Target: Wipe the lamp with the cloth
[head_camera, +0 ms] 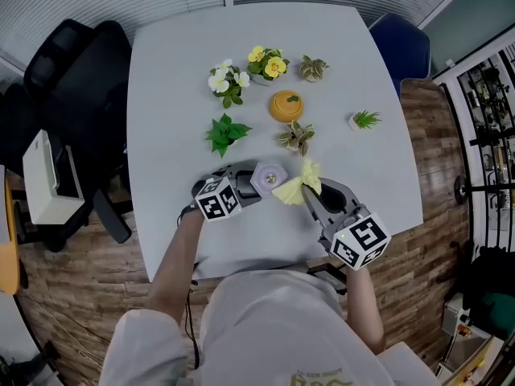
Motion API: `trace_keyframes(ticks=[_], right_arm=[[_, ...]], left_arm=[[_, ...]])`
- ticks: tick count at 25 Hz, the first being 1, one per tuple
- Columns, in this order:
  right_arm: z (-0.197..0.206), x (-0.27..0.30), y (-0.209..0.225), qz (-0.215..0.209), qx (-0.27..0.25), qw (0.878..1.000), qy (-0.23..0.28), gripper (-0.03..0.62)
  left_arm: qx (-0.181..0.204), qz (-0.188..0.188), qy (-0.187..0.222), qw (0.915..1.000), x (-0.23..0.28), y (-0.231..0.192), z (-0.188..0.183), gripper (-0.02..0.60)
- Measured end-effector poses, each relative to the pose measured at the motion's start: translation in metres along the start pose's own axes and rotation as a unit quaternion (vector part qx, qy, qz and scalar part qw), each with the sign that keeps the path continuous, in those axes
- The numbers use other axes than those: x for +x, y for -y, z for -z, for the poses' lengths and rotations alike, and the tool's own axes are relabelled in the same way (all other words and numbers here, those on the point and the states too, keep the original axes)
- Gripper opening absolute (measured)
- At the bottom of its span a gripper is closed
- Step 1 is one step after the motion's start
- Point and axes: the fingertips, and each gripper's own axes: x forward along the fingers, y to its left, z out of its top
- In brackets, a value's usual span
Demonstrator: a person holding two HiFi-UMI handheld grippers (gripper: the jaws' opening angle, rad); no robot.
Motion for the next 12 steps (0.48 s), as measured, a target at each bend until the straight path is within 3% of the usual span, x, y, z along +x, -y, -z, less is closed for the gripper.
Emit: trace_keyframes(ticks=[8,12], right_arm=[[-0.005,0.007,-0.013,-0.030,-0.018,0.999,-0.002,0.055],[-0.002,0.010,-0.011,-0.029,-0.016,0.999,-0.009,0.055]], left_arm=[[-0.012,0.003,0.023,0.9997,-0.003,0.000,-0.004,0.285],[0.001,0.008,0.010,0.9999,-0.001,0.002,-0.002,0.290]])
